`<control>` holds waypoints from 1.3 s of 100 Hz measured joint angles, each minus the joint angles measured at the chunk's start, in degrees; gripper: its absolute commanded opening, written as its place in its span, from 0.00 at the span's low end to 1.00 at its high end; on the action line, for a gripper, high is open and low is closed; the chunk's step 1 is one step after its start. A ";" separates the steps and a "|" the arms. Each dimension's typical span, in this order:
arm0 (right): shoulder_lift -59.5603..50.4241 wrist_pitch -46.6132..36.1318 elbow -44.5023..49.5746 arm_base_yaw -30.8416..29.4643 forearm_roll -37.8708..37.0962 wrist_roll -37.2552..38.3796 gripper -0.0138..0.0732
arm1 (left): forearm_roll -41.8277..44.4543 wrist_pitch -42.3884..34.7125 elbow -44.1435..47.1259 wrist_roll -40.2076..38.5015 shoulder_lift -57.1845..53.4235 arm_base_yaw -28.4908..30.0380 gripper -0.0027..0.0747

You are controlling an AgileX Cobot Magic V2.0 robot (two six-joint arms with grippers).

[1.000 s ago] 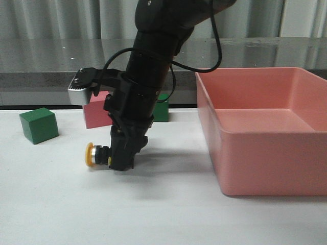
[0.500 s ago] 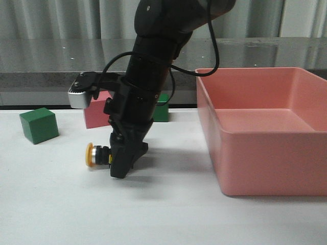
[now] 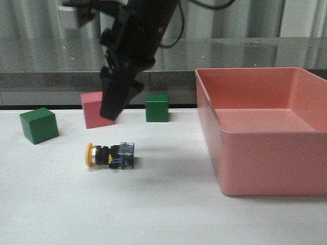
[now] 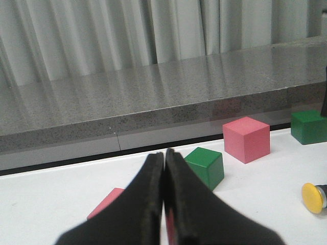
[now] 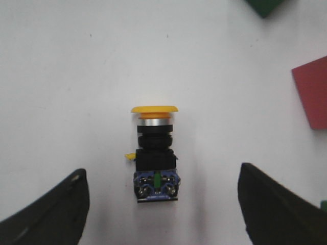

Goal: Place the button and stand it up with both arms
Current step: 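Lower the button onto the table on its side and open the right gripper, then raise the right gripper away from the button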

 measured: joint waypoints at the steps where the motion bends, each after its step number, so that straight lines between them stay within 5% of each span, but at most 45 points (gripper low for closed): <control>1: -0.34 0.11 0.00 0.00 0.00 0.80 0.78 | 0.00 0.00 0.00 0.00 0.00 0.00 0.01; 13: -6.26 1.57 0.00 -1.32 -0.12 8.05 0.54 | 0.00 0.00 0.00 0.00 0.00 0.00 0.01; 32: -14.68 4.43 0.00 -7.11 -1.91 18.95 0.02 | 0.00 0.00 0.00 0.00 0.00 0.00 0.01; 73: -29.93 2.83 9.52 -24.91 -2.52 29.15 0.03 | 0.00 0.00 0.00 0.00 0.00 0.00 0.01; 100: -45.74 -17.07 37.23 -32.00 -2.52 31.36 0.03 | 0.00 0.00 0.00 0.00 0.00 0.00 0.01; 130: -66.99 -39.21 68.84 -32.48 -1.28 31.58 0.03 | 0.00 0.00 0.00 0.00 0.00 0.00 0.01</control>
